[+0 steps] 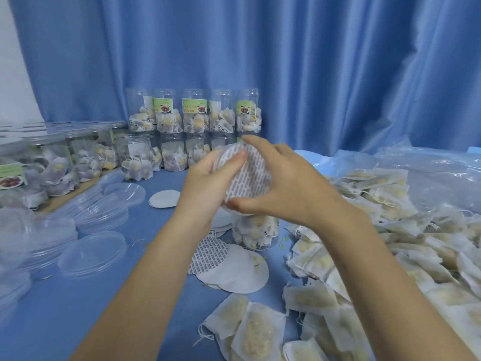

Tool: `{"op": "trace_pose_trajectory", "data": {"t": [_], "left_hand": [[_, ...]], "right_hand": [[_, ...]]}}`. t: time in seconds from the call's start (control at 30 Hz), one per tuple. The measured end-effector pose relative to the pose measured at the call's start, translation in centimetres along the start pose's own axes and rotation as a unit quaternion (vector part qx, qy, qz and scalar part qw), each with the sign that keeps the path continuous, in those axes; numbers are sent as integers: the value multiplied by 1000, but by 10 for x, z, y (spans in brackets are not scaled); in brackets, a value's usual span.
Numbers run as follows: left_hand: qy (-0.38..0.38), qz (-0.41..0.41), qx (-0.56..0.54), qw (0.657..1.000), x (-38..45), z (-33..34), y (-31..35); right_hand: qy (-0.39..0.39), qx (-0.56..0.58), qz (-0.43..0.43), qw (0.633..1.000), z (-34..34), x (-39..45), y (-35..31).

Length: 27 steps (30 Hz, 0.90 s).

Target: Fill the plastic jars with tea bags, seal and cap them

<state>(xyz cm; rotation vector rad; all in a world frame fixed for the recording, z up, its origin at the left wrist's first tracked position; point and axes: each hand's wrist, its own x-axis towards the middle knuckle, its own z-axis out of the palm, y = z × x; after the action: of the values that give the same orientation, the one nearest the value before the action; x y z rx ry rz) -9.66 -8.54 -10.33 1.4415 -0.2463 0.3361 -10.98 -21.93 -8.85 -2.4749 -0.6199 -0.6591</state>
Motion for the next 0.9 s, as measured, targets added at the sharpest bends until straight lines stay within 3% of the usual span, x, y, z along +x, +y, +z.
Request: {"op": "trace_pose_trajectory", "data": {"t": [0.13, 0.23, 0.27, 0.4, 0.47, 0.53, 0.67, 0.77, 0.9], "left_hand": [[-84, -54, -39, 994, -2, 10, 2], [-142, -90, -78, 983, 2, 15, 8], [-122, -83, -67, 987, 5, 18, 10], [109, -22, 25, 993, 17, 29, -2], [180, 51, 185, 965, 20, 30, -19], [136, 65, 287, 946, 23, 30, -43], [22, -37, 240, 970, 27, 34, -80], [32, -59, 215, 974, 26, 32, -100], [51, 14, 248, 967, 23, 30, -114]], "right_hand": [[-50, 59, 14, 997, -10, -2, 11], [-15, 58, 52, 997, -12, 0, 23], [10, 60, 72, 996, -13, 0, 26], [71, 129, 152, 977, -14, 1, 35], [94, 169, 177, 965, -13, 1, 39], [116, 180, 197, 957, -12, 2, 43], [125, 171, 225, 951, -10, 2, 50], [100, 134, 235, 958, -3, 3, 53], [80, 99, 225, 966, 2, 4, 51]]}}
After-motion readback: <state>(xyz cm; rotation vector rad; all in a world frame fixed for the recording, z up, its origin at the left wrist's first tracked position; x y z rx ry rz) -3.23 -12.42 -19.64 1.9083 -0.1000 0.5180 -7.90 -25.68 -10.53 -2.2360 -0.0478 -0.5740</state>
